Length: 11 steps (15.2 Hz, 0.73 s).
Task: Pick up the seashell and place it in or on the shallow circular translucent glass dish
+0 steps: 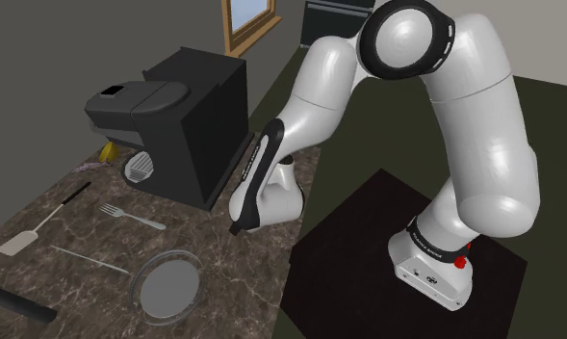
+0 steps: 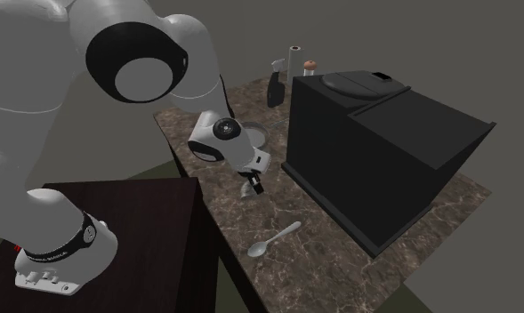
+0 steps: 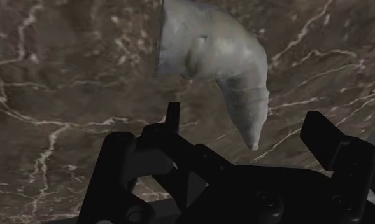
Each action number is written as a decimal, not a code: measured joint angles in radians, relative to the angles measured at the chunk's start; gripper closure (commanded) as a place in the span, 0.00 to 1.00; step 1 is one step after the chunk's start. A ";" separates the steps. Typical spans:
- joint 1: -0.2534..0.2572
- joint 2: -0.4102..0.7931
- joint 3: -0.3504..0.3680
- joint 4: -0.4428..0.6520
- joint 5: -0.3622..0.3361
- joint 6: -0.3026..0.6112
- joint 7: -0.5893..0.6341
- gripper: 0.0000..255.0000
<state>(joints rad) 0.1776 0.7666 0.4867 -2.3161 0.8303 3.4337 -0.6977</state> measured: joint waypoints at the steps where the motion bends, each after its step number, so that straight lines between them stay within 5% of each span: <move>1: -0.001 0.003 0.001 0.001 -0.001 0.002 0.000 0.00; 4: -0.002 0.005 0.001 0.002 -0.002 0.003 0.000 0.00; 5: -0.002 0.005 0.001 0.002 -0.002 0.004 0.000 1.00; 11: -0.001 0.005 0.001 0.003 -0.002 0.004 0.000 1.00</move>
<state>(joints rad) 0.1766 0.7713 0.4872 -2.3134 0.8284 3.4373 -0.6978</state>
